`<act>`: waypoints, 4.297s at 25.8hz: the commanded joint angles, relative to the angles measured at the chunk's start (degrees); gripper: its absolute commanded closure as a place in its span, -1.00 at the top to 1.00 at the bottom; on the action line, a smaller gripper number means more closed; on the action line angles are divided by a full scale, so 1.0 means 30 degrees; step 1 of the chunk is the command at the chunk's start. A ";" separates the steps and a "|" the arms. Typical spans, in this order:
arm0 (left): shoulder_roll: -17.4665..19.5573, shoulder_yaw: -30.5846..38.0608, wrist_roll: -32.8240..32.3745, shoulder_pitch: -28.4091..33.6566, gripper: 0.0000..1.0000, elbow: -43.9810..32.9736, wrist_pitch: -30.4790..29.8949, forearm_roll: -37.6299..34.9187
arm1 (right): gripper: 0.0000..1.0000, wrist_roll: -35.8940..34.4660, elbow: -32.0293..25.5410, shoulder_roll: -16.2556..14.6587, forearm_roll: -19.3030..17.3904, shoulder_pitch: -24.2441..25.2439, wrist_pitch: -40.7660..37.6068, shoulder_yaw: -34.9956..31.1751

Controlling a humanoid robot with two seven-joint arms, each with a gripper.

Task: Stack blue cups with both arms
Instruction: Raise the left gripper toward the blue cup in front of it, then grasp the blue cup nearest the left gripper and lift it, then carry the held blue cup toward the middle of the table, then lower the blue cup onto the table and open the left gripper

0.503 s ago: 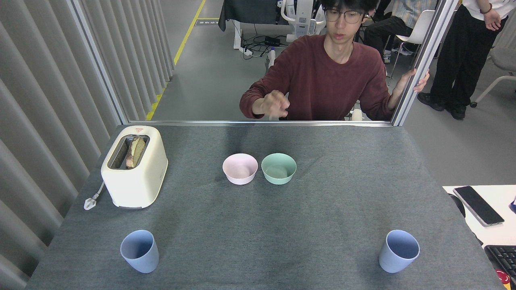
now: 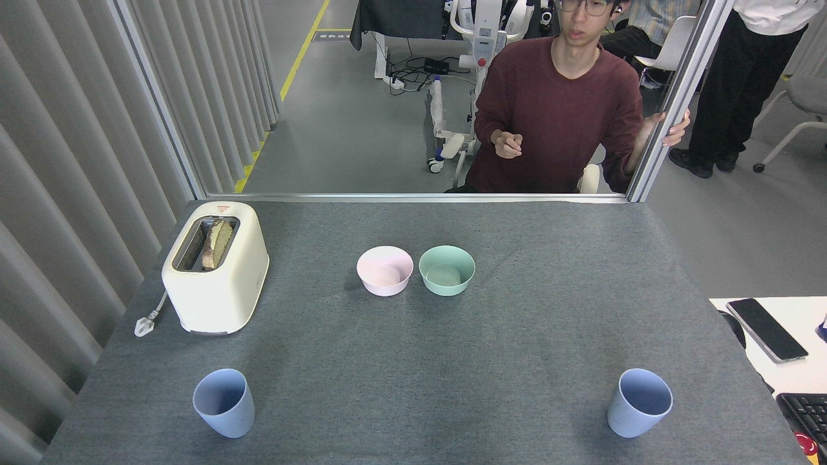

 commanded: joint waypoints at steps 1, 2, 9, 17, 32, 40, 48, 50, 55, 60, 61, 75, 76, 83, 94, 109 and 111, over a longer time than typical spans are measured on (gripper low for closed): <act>0.0009 -0.0053 -0.0062 -0.2137 0.99 0.2149 0.0079 -0.0060 | 1.00 0.0003 0.0041 0.0000 -0.0002 -0.0002 -0.0005 -0.0006; 0.0068 -0.0053 -0.0092 -0.2635 0.99 0.2676 0.0138 -0.0090 | 1.00 0.0003 0.0041 0.0000 -0.0002 -0.0002 -0.0005 -0.0006; 0.0214 -0.0024 -0.0062 -0.4306 0.99 0.4845 0.0079 -0.0060 | 1.00 0.0003 0.0158 -0.0088 -0.0002 -0.0031 -0.0005 -0.0006; 0.0214 -0.0053 -0.0062 -0.5331 0.99 0.5899 0.0079 -0.0119 | 1.00 0.0003 0.0246 -0.0088 -0.0002 -0.0031 -0.0005 0.0023; 0.0126 -0.0844 -0.0062 -0.8173 0.99 0.8682 -0.0067 -0.0295 | 1.00 -0.0027 0.0627 -0.0176 -0.0002 -0.0148 0.0024 -0.0036; -0.0225 -0.1517 0.0026 -0.9257 0.43 0.9942 -0.0038 -0.0353 | 1.00 -0.0114 0.0774 -0.0176 0.0027 -0.0178 0.0024 -0.0094; -0.0020 -0.1957 -0.0443 -1.0546 0.15 0.7481 -0.0477 -0.0324 | 1.00 -0.0114 0.0832 -0.0205 0.0027 -0.0236 0.0024 0.0023; 0.0039 -0.2982 -0.0883 -1.1015 0.16 0.6368 -0.1327 -0.0353 | 1.00 -0.0114 0.0832 -0.0205 0.0027 -0.0236 0.0024 0.0023; 0.0449 -0.7961 -0.1996 -1.1630 0.17 0.3995 -0.2557 -0.0822 | 1.00 -0.0114 0.0803 -0.0205 0.0056 -0.0265 0.0024 0.0023; 0.0214 -1.2738 -0.2758 -1.3300 0.16 0.3116 -0.2792 -0.1584 | 1.00 -0.0114 0.0832 -0.0205 0.0466 -0.0266 0.0024 -0.0006; 0.0009 -1.3558 -0.3051 -1.3769 0.16 0.3262 -0.2792 -0.1584 | 1.00 -0.0114 0.0803 -0.0205 0.0496 -0.0266 0.0024 0.0023; -0.0518 -1.4994 -0.1703 -1.3651 0.22 0.6163 -0.3524 -0.1789 | 1.00 -0.0114 0.0803 -0.0147 0.0496 -0.0324 -0.0005 0.0023; -0.0284 -1.4965 -0.1498 -1.3329 0.22 0.6104 -0.3553 -0.1818 | 1.00 -0.0114 0.0803 -0.0147 0.0525 -0.0353 -0.0005 0.0023; -0.0665 -1.4642 -0.0971 -1.2157 0.23 0.6720 -0.3612 -0.3137 | 1.00 -0.0085 0.0803 -0.0117 0.0847 -0.0353 -0.0005 -0.0006; -0.1983 -1.4496 0.0406 -1.2948 0.33 1.0411 -0.3671 -0.3635 | 1.00 -0.0114 0.0803 -0.0117 0.0847 -0.0295 -0.0034 -0.0182; -0.1983 -1.4467 0.2428 -1.2978 0.60 1.1759 -0.3671 -0.3635 | 1.00 -0.0114 0.0803 -0.0118 0.0877 -0.0324 -0.0005 -0.0124; -0.1983 -1.4467 0.2457 -1.2977 0.60 1.1788 -0.3671 -0.3635 | 1.00 -0.0114 0.0803 -0.0117 0.0906 -0.0324 -0.0005 -0.0124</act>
